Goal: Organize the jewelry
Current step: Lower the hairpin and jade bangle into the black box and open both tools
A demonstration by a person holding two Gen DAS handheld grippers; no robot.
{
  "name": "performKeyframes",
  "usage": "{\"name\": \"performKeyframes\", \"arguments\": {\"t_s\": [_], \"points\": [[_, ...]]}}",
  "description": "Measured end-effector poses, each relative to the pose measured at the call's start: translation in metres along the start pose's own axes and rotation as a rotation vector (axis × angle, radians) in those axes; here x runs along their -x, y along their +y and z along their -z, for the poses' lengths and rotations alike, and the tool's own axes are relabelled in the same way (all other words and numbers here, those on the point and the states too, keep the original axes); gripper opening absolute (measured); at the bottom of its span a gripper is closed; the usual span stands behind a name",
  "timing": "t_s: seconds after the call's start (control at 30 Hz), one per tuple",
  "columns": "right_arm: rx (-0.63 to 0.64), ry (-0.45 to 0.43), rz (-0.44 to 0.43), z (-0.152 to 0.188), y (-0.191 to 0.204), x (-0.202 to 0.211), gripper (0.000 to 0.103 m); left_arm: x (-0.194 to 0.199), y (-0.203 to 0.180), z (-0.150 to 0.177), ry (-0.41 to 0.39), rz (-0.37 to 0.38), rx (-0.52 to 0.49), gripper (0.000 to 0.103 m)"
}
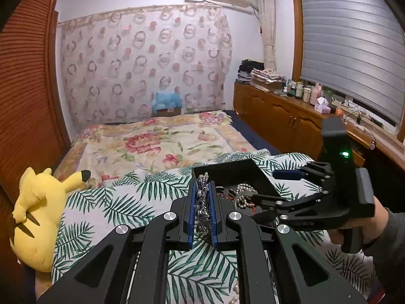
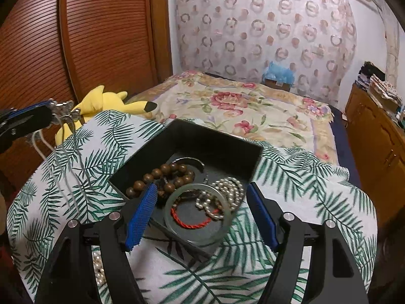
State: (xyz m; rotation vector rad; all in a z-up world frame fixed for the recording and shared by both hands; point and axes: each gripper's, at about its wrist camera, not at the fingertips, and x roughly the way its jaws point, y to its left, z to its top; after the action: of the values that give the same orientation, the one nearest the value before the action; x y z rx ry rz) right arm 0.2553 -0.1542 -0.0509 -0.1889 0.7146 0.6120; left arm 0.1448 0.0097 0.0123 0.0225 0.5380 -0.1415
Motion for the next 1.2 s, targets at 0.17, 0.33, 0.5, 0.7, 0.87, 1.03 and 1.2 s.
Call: {"name": "performKeyframes", "arguments": {"t_s": [0.17,0.33,0.5,0.7,0.87,1.03,1.2], "points": [[-0.023,-0.008,0.019,0.016,-0.012,0.017,0.075,-0.007,-0.004,-0.003,-0.007,-0.009,-0.012,0.009],[-0.051,-0.005,0.027,0.036,-0.023,0.029,0.076,-0.028,-0.015,-0.012,-0.008,-0.015,-0.017,0.009],[-0.07,-0.014,0.017,0.045,-0.03,0.037,0.076,-0.054,-0.027,-0.018,0.014,-0.026,-0.036,0.009],[-0.081,-0.011,0.001,0.052,-0.031,0.04,0.076,-0.076,-0.035,-0.026,0.021,-0.032,-0.027,0.009],[-0.088,-0.009,-0.004,0.055,-0.03,0.041,0.076,-0.095,-0.041,-0.031,0.034,-0.015,-0.007,0.009],[-0.084,-0.007,-0.01,0.059,-0.028,0.044,0.076,-0.107,-0.051,-0.029,0.047,-0.002,-0.02,0.009],[-0.08,-0.004,-0.01,0.06,-0.026,0.046,0.076,-0.11,-0.053,-0.027,0.054,0.016,-0.01,0.009]]}}
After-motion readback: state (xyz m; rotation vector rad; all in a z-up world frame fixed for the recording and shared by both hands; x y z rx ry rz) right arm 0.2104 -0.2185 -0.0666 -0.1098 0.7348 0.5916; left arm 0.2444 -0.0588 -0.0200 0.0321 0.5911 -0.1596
